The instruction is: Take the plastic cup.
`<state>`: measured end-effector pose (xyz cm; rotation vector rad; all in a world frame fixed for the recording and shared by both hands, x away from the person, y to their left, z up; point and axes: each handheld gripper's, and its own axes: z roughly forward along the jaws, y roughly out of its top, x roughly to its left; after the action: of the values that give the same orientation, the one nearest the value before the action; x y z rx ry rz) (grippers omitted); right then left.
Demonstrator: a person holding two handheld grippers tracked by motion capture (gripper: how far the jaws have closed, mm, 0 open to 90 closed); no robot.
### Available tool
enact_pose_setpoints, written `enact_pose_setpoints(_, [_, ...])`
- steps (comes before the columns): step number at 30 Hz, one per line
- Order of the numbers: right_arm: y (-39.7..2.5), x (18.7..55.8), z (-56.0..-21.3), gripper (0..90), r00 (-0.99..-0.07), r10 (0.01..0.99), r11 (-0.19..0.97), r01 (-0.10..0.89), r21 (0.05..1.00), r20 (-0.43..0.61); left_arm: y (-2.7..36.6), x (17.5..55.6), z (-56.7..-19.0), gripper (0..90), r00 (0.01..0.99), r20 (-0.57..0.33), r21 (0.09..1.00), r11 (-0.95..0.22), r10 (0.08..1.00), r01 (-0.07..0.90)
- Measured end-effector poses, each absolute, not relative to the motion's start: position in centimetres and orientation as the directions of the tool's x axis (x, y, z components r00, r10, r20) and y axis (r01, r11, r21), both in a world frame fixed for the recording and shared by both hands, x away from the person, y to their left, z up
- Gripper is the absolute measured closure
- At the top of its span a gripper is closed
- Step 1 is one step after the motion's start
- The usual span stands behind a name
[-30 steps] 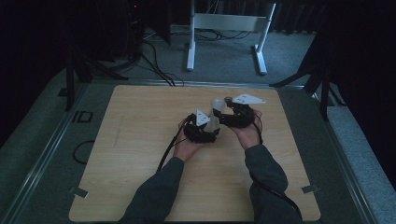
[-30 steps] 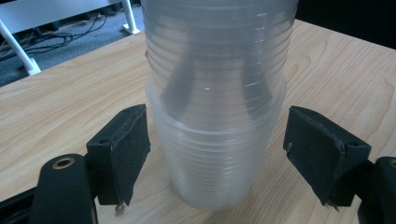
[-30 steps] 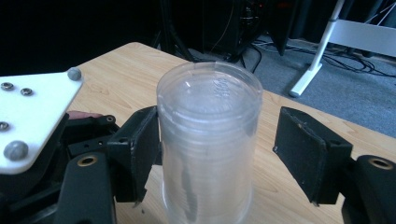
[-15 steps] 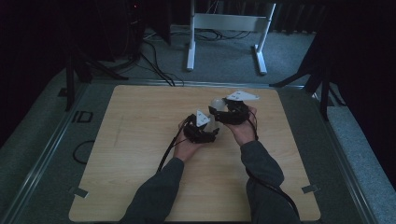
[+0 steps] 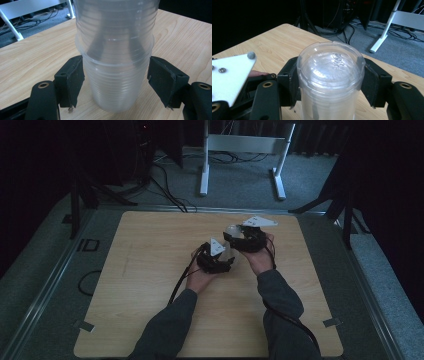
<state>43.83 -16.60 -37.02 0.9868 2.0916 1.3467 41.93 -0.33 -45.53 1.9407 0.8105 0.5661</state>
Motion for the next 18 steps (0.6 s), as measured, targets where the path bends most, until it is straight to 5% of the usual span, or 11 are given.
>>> enact_pose_setpoints(18, [-16.8, 43.3, -35.1, 40.1, -0.642, 0.767, 0.242, 0.283, 0.928, -0.004, -0.1, 41.8, -45.5, 31.3, 0.68, 0.06, 0.882, -0.358, 0.731, 0.306])
